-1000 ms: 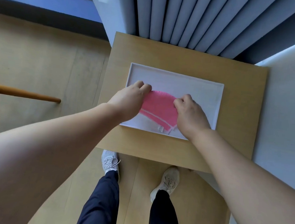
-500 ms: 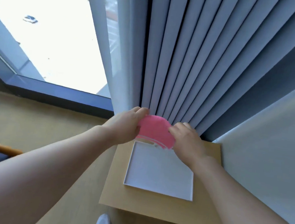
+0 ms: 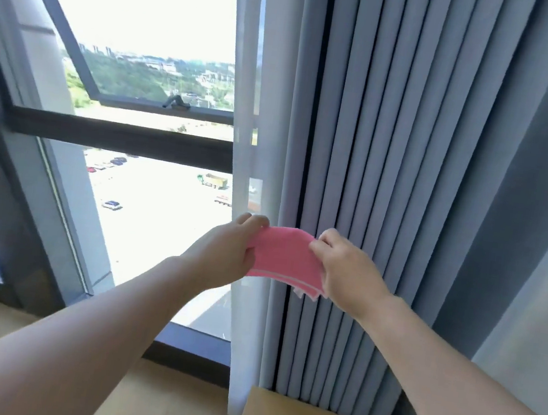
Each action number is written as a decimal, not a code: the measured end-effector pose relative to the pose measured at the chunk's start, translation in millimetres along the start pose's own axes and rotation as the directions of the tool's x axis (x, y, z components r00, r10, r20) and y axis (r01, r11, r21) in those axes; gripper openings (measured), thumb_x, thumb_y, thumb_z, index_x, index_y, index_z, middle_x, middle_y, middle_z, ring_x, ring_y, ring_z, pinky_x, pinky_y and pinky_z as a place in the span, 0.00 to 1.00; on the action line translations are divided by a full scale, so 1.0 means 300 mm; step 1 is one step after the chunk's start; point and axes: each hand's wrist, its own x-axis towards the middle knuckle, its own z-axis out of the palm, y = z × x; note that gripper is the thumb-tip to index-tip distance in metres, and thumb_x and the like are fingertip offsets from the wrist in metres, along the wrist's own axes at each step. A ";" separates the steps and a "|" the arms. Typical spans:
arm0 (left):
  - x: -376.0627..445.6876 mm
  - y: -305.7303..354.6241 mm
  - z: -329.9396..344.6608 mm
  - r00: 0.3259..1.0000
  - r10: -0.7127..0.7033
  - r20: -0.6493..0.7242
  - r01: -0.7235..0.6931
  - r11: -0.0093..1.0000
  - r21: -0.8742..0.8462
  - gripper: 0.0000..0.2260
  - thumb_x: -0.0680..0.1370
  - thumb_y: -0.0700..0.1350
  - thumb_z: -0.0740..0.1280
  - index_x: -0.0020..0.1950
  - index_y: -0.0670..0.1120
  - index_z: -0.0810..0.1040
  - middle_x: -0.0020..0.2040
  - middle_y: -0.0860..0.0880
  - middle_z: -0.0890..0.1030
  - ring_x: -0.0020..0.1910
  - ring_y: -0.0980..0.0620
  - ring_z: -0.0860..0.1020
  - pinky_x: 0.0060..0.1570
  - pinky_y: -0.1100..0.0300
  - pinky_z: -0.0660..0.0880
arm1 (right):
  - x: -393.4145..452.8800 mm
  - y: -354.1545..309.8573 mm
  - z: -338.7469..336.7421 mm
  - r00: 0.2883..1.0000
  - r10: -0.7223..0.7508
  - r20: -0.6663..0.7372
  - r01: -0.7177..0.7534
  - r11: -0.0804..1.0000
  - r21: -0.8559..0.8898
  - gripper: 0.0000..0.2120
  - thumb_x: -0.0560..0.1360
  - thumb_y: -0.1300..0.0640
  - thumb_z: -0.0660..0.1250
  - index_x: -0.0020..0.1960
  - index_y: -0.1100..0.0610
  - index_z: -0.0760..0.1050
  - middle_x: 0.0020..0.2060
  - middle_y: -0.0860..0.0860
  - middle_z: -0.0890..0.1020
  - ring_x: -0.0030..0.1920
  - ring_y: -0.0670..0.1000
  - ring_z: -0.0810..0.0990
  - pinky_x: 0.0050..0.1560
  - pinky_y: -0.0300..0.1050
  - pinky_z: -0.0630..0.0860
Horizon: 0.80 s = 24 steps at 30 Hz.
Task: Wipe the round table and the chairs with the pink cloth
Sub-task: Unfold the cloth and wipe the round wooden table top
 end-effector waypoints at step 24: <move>-1.113 0.194 -0.795 0.835 -0.341 -0.432 0.508 0.780 0.366 0.18 0.77 0.38 0.65 0.66 0.44 0.70 0.46 0.54 0.73 0.34 0.60 0.72 0.32 0.74 0.69 | 0.027 -1.026 -0.331 0.693 -0.642 -0.328 0.711 0.685 0.162 0.11 0.72 0.66 0.68 0.54 0.61 0.78 0.50 0.58 0.77 0.44 0.58 0.76 0.37 0.44 0.70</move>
